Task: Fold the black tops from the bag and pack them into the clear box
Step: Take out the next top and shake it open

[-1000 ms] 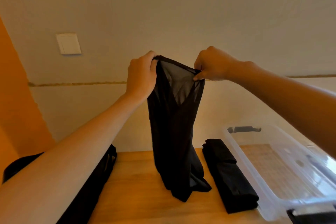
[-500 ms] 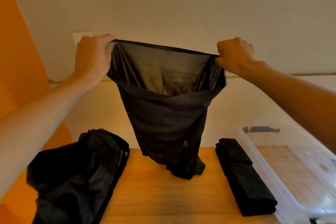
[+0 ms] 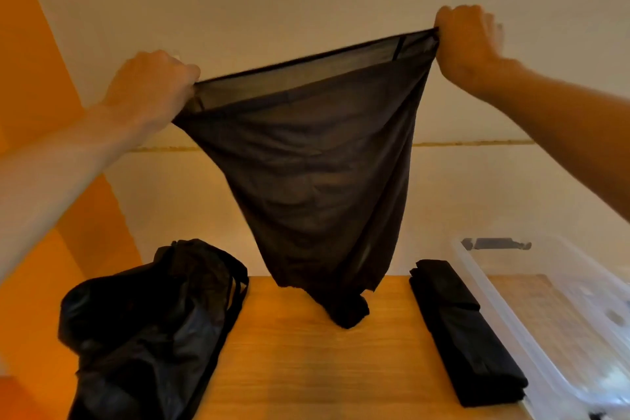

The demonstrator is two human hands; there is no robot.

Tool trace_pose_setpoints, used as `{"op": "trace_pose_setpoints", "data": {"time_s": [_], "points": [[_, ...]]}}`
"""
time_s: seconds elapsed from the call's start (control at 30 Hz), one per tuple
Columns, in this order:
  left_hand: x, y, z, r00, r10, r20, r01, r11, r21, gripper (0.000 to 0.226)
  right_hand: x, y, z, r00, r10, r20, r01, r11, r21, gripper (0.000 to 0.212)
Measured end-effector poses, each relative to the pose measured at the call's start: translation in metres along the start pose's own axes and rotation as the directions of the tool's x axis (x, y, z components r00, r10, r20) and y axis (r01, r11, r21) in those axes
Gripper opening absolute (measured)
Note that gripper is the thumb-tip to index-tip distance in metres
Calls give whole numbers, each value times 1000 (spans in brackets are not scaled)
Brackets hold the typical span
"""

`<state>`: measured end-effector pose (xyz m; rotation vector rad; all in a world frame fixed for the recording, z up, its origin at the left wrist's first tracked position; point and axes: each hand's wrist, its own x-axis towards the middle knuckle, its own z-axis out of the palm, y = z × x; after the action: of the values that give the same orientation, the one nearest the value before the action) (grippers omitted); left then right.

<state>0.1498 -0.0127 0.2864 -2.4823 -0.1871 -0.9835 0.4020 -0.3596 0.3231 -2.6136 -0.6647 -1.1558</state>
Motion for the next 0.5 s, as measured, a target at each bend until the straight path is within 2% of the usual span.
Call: {"op": "trace_pose_setpoints", "data": {"time_s": [0.07,0.13,0.2,0.27,0.37,0.43,0.5], "points": [[13,-5,-6,978,-177,-112,158,974,-164,16,13,-8,-7,990,132,47,-138,976,169,18],[29,-6,-15,919,-360,-162,294,898,-326,20,28,-15,-15,972,210,110,-234,919,317,14],[45,-10,-23,877,-459,-145,390,854,-345,17,45,-15,-26,964,258,64,-263,891,371,12],[54,-13,-33,847,-524,-95,482,830,-282,22,58,-12,-38,947,313,67,-310,845,436,17],[63,-16,-42,806,-591,-19,546,756,-361,29,70,-7,-50,954,288,85,-297,866,403,26],[68,-18,-41,769,-639,23,566,665,-487,32,72,-5,-52,975,219,49,-223,921,320,27],[71,-21,-38,747,-665,15,567,624,-537,31,70,-4,-52,987,161,20,-160,954,253,25]]}}
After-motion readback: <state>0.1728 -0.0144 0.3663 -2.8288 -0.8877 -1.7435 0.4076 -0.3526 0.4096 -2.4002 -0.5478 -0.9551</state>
